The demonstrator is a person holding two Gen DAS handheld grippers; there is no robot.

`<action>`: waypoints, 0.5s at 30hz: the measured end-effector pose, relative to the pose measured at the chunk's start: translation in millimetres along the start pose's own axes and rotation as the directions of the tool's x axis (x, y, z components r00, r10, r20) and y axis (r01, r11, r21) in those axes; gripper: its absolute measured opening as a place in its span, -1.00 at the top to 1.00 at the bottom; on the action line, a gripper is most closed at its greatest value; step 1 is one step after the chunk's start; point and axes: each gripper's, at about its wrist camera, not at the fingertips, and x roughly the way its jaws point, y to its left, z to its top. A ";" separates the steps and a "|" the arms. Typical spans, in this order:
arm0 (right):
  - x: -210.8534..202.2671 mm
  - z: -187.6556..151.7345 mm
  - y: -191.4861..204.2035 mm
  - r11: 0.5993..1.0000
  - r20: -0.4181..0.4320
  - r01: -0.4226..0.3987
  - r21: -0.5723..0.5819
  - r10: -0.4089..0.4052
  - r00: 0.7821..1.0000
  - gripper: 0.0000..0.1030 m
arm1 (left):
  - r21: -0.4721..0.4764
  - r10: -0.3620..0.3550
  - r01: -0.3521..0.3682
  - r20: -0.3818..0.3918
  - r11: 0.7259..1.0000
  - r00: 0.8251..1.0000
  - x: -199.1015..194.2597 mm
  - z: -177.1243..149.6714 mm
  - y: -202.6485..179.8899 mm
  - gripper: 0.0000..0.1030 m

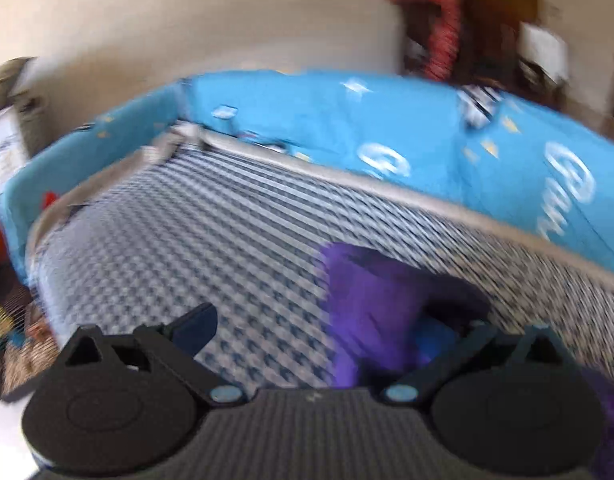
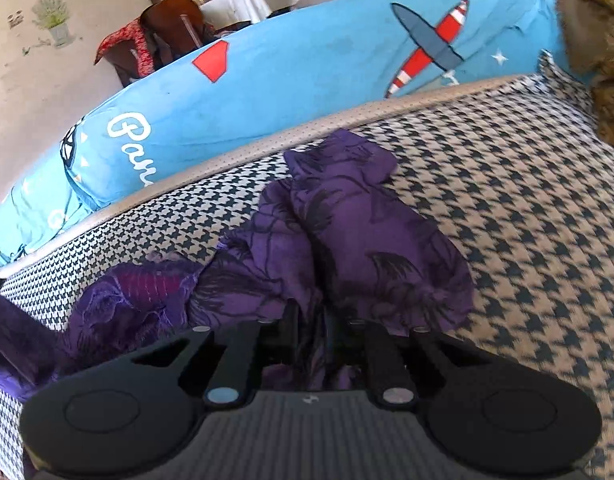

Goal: Fold clothes
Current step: 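Hold the garment with the left gripper while the right gripper grasps its bunched part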

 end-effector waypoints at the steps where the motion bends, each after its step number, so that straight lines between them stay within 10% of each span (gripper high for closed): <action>1: -1.8 -1.7 -1.9 1.000 -0.003 -0.001 0.016 0.001 1.000 0.76 | 0.032 -0.007 0.008 -0.016 0.999 1.000 3.5 -6.5 -6.9 -1.00; 15: -25.9 -4.0 -7.8 0.988 0.012 -0.142 0.063 0.141 0.990 0.56 | 0.332 -0.135 0.083 0.136 0.940 0.981 -39.5 -74.8 -124.1 -1.00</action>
